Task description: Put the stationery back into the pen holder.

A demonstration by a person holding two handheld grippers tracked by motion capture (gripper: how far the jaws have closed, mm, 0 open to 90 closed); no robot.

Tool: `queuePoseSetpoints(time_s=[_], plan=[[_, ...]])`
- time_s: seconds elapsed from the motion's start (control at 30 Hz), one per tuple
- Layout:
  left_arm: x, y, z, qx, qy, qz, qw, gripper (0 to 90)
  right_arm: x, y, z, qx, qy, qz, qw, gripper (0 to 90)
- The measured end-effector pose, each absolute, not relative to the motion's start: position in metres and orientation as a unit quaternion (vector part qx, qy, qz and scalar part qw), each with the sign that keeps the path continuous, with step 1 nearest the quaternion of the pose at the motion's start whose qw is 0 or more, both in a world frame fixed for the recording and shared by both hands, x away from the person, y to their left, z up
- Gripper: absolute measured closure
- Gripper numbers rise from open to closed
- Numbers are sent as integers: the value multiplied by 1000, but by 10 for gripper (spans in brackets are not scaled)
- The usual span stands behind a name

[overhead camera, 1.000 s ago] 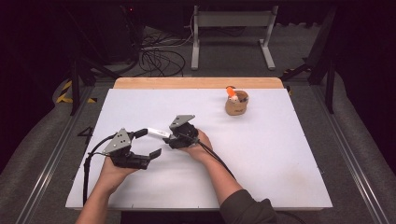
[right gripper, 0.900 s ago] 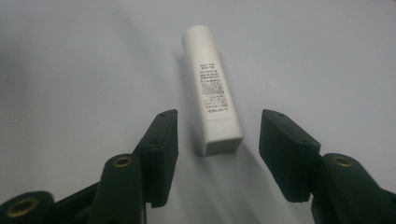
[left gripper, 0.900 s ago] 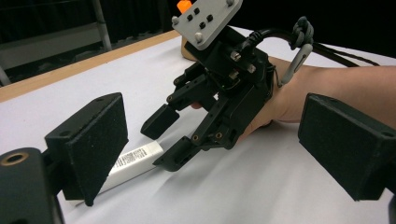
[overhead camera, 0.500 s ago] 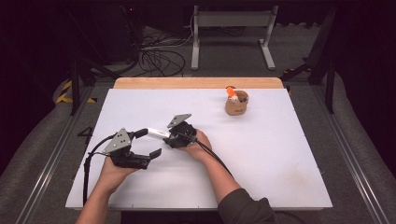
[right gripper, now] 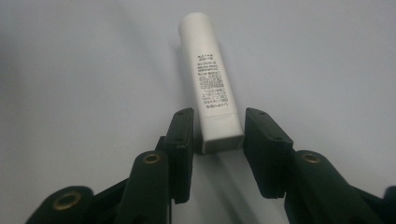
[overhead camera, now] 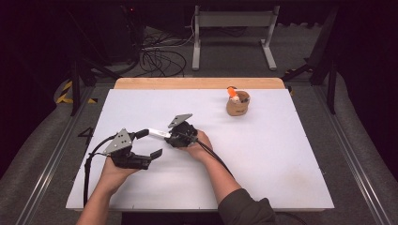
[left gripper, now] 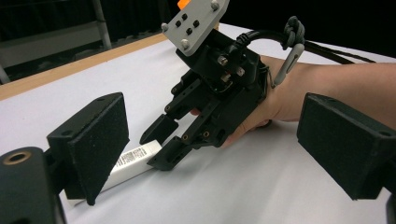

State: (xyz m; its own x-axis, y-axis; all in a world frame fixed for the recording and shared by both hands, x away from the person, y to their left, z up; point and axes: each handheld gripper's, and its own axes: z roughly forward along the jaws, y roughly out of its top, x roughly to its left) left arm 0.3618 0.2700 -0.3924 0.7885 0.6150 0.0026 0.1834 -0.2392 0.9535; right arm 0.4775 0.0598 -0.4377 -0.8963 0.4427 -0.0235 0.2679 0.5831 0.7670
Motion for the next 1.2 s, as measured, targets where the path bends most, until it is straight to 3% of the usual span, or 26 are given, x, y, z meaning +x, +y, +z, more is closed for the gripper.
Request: queuePoseSetpoints(time_s=[0.27, 0.7, 1.2], plan=[[362, 271, -393, 762, 262, 194, 559, 100, 476, 61, -438, 197, 884, 411, 106, 706], [363, 273, -393, 758, 275, 193, 559, 108, 471, 59, -437, 188, 885, 408, 118, 715], [365, 271, -393, 755, 283, 192, 559, 115, 452, 28, -419, 188, 854, 463, 145, 716]])
